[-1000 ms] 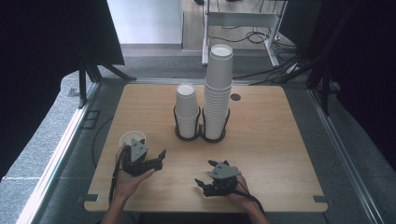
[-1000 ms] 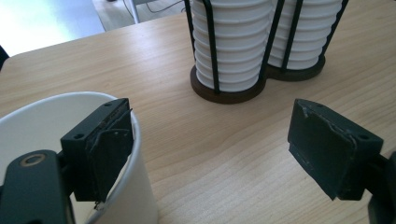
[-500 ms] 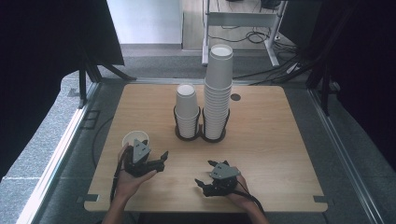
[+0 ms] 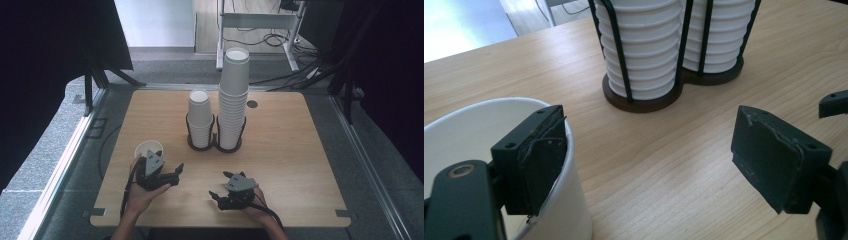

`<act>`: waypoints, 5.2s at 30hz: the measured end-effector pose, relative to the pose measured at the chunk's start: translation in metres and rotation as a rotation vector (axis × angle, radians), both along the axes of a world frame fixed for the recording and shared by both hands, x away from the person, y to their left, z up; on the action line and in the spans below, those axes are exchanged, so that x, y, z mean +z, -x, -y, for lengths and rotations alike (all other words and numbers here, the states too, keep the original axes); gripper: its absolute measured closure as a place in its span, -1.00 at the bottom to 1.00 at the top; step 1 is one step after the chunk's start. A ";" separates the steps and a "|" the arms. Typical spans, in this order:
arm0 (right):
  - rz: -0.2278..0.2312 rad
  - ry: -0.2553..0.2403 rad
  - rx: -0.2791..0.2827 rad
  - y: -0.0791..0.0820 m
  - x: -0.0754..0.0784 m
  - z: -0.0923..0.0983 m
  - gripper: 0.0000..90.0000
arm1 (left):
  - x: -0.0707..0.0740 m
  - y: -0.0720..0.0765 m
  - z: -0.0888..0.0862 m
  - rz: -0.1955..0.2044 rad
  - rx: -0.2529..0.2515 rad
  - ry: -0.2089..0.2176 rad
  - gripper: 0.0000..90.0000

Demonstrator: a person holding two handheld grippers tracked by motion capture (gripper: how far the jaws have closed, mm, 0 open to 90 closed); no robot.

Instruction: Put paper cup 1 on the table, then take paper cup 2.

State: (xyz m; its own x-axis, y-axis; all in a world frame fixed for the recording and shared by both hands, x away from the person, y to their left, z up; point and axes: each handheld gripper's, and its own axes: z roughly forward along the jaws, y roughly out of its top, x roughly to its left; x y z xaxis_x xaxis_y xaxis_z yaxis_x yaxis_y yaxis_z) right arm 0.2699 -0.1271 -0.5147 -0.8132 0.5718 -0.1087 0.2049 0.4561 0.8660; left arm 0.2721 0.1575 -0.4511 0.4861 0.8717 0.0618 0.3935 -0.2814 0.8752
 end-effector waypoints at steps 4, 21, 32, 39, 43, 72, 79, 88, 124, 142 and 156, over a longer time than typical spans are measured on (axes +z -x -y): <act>-0.002 -0.010 -0.006 -0.001 0.000 0.001 -0.59 | 0.000 0.002 0.006 0.007 -0.016 0.000 -0.66; 0.004 -0.032 -0.025 -0.002 0.004 0.006 -0.59 | 0.012 0.010 0.004 0.055 -0.014 0.029 -0.71; 0.025 -0.092 -0.065 -0.008 0.016 0.017 -0.60 | 0.025 0.015 0.016 0.066 -0.086 0.084 -0.71; 0.065 -0.131 -0.122 -0.021 0.032 0.032 -0.60 | 0.028 0.005 0.034 0.047 -0.131 0.093 -0.71; 0.082 -0.167 -0.166 -0.029 0.041 0.042 -0.60 | 0.032 -0.002 0.046 0.044 -0.159 0.114 -0.70; 0.154 -0.243 -0.251 -0.105 0.138 0.053 -0.78 | 0.050 -0.027 0.071 0.005 -0.231 0.216 -0.70; 0.154 -0.266 -0.279 -0.124 0.163 0.041 -0.99 | 0.055 -0.026 0.078 0.010 -0.254 0.237 -0.70; 0.134 -0.290 -0.299 -0.142 0.174 0.033 -1.00 | 0.058 -0.021 0.082 0.019 -0.273 0.246 -0.70; 0.120 -0.337 -0.258 -0.164 0.170 0.024 -0.91 | 0.088 -0.043 0.074 0.049 -0.271 0.322 -0.68; 0.118 -0.338 -0.254 -0.164 0.170 0.025 -0.90 | 0.123 -0.080 0.083 0.088 -0.223 0.370 -0.71; 0.117 -0.332 -0.247 -0.164 0.170 0.025 -0.90 | 0.143 -0.105 0.095 0.119 -0.224 0.382 -0.69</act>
